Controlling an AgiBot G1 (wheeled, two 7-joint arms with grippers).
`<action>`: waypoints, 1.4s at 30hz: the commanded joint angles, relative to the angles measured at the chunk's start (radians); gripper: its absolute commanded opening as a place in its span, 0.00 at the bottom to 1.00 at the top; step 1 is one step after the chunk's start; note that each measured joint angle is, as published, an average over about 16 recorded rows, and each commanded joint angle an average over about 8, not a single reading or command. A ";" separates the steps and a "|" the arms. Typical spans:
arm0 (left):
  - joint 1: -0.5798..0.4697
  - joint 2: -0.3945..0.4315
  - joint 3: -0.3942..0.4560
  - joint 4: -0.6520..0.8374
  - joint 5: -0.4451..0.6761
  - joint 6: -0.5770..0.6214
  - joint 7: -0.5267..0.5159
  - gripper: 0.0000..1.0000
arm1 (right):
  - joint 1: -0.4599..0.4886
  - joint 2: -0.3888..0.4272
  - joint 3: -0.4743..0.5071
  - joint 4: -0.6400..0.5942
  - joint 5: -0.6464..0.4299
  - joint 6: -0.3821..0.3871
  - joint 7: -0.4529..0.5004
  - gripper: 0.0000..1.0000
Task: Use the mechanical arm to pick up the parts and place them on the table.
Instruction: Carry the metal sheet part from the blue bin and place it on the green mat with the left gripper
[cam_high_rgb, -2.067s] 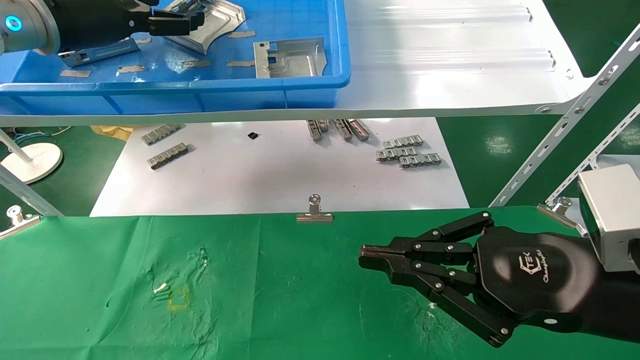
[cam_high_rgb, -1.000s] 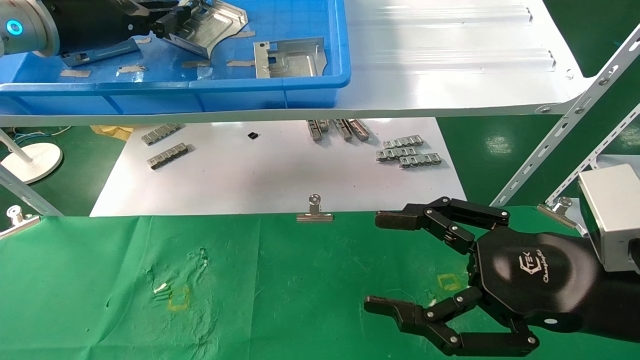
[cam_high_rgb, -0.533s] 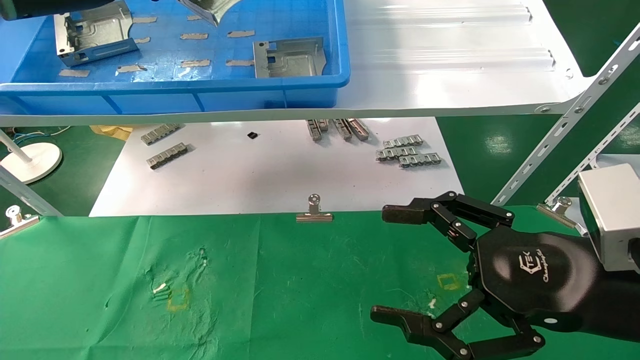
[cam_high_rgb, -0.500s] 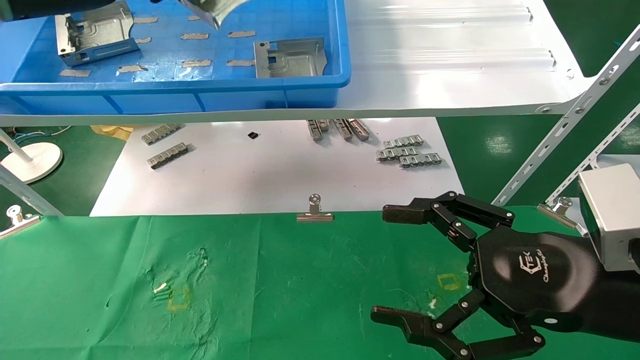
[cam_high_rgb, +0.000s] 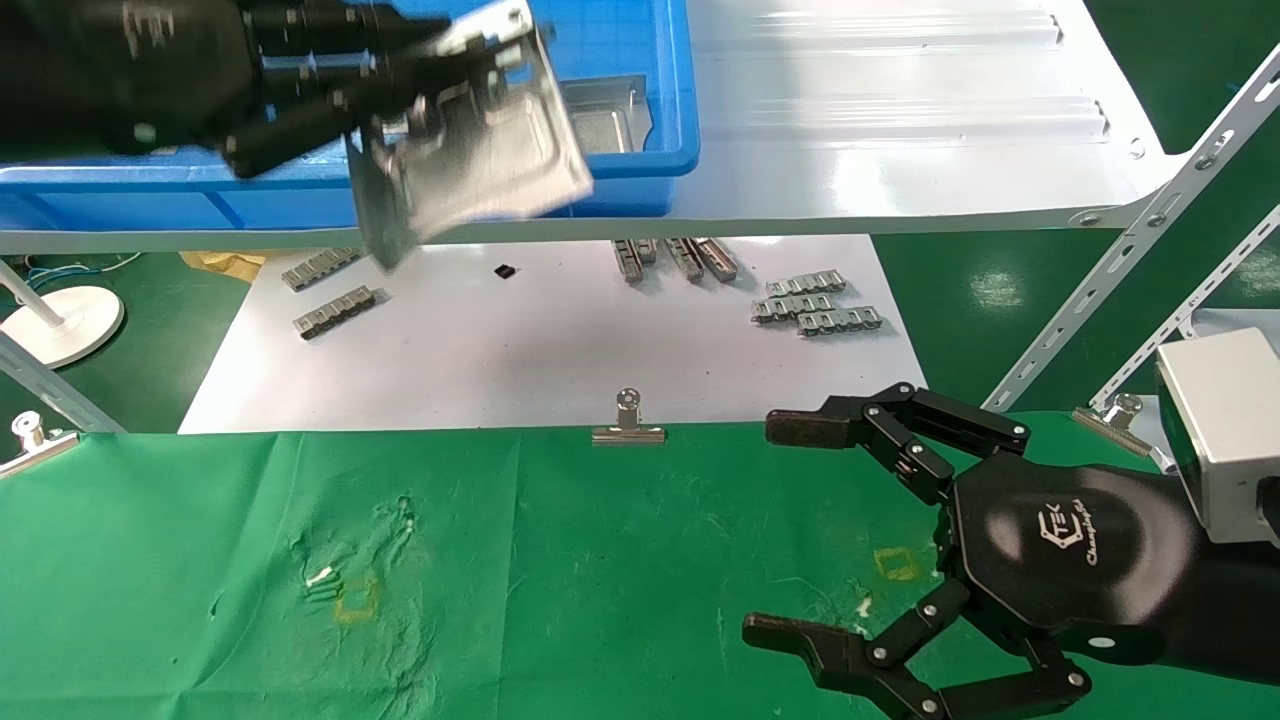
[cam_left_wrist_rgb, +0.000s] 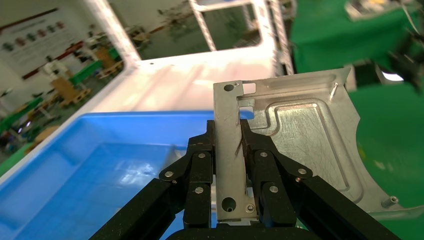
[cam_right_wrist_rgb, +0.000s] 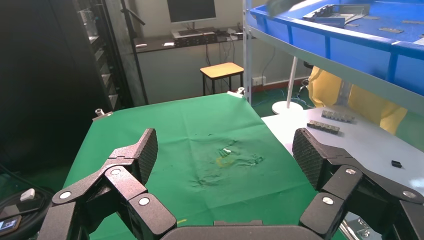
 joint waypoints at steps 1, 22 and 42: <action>0.041 -0.026 0.016 -0.083 -0.031 0.011 0.016 0.00 | 0.000 0.000 0.000 0.000 0.000 0.000 0.000 1.00; 0.218 -0.197 0.407 -0.206 0.006 -0.016 0.316 0.00 | 0.000 0.000 0.000 0.000 0.000 0.000 0.000 1.00; 0.272 -0.109 0.508 0.034 -0.009 -0.024 0.519 1.00 | 0.000 0.000 0.000 0.000 0.000 0.000 0.000 1.00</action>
